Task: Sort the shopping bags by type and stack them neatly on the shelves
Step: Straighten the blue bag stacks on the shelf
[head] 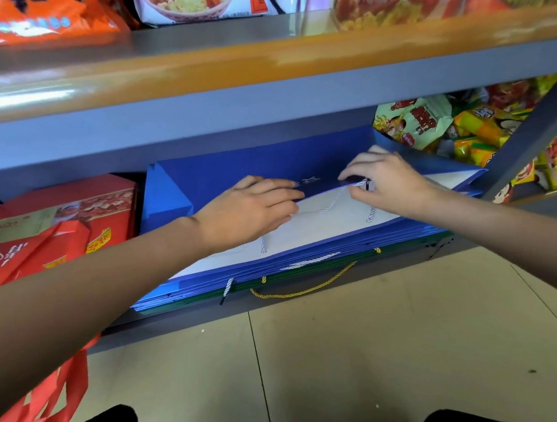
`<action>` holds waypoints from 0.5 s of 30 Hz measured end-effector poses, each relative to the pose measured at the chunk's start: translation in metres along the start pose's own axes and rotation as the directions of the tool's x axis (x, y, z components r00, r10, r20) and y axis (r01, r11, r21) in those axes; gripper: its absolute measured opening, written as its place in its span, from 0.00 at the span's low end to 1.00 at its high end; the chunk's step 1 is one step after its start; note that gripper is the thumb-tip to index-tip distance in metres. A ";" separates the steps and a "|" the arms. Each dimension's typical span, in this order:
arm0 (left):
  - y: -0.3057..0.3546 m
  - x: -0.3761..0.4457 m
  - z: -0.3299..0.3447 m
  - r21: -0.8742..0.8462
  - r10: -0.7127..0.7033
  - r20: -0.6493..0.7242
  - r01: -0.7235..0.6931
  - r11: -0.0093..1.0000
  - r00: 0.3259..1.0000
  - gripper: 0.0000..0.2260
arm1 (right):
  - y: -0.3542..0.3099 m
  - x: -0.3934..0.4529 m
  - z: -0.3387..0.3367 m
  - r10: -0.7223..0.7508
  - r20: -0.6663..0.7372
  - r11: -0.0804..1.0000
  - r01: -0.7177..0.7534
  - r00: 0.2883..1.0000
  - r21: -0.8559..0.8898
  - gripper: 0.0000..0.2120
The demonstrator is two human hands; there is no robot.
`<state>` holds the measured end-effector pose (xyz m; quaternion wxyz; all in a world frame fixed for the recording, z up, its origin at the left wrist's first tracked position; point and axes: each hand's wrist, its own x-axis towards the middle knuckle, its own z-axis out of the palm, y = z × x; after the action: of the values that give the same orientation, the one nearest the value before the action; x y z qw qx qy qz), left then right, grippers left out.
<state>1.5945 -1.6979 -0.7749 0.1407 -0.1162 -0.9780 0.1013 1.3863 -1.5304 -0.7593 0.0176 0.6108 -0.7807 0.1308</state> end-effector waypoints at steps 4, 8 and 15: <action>0.002 0.003 0.003 0.007 -0.026 0.014 0.026 1.000 1.000 0.19 | -0.006 -0.001 0.008 -0.016 0.011 0.994 0.017 1.000 -0.112 0.16; 0.004 -0.004 0.004 -0.036 -0.103 0.087 0.106 0.994 0.991 0.39 | -0.007 -0.005 0.009 0.010 0.019 0.989 -0.007 1.000 -0.150 0.21; 0.016 -0.018 0.018 -0.016 0.005 0.490 0.004 1.000 0.872 0.38 | -0.001 -0.028 0.027 0.107 0.394 0.922 0.058 0.913 -0.383 0.28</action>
<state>1.6091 -1.6900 -0.7999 -0.1124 -0.0882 -0.9825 0.1196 1.3974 -1.5103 -0.7900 -0.0270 0.5989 -0.7851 -0.1558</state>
